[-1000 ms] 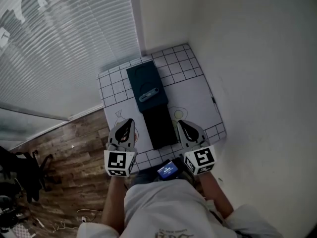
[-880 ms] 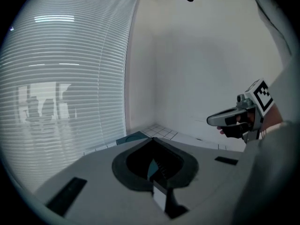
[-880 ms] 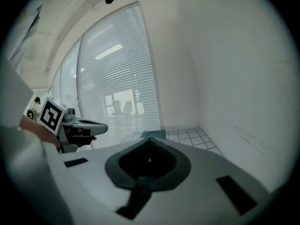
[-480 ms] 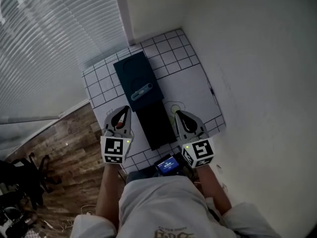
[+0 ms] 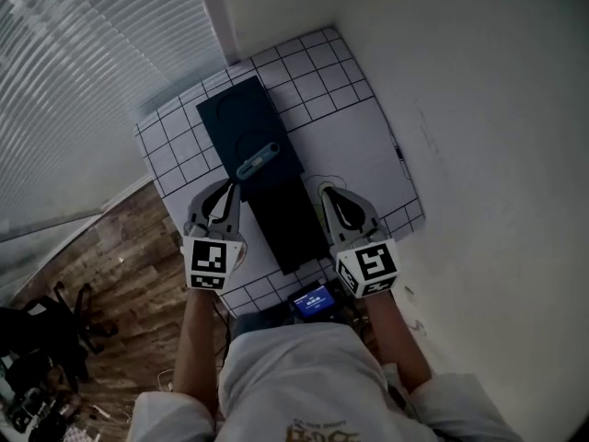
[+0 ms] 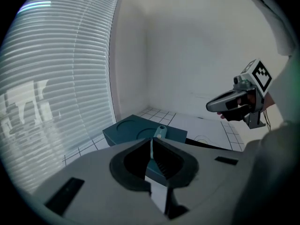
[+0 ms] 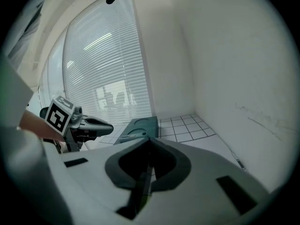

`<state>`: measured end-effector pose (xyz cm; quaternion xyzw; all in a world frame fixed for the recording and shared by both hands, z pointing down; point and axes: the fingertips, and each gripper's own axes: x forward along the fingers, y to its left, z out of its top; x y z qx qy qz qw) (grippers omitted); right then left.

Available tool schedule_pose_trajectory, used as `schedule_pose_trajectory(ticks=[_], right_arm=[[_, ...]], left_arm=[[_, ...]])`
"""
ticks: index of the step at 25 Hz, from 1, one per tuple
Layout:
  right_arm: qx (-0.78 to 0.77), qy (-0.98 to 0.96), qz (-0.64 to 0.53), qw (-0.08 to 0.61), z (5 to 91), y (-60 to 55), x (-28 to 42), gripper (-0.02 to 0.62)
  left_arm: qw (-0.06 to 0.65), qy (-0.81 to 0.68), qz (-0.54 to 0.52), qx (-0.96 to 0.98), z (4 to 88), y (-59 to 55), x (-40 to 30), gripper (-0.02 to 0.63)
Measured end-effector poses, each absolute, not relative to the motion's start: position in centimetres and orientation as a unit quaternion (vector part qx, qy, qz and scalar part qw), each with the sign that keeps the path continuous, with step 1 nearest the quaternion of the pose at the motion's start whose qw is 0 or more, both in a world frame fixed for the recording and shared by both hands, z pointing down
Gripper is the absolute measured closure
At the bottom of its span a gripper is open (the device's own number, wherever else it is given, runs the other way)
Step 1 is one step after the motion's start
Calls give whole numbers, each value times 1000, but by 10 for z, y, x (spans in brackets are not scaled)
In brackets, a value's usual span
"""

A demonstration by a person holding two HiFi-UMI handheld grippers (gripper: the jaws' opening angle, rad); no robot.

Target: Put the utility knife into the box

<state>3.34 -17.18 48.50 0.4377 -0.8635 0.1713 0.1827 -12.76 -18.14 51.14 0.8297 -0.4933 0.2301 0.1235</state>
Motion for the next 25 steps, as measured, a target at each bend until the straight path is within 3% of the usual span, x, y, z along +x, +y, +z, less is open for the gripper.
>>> schedule_pose_trajectory(ticks=[7,11,17,25], right_arm=[[437,-862,177,186,500,-177,29,588],[435,-862,182,188,505,-178,25,588],[430,-862,188,191,515,-180,22,588],[416,-868,178,205,528,-192,12,588]], left_arm=[[110,-481,243,835,525,-196,-123,596],[117,-460,251,844,533,-199,-118,504],[131,-431,260,854,547,-205,-107,429],[120,-424,266,857,556,-213,-103,416]])
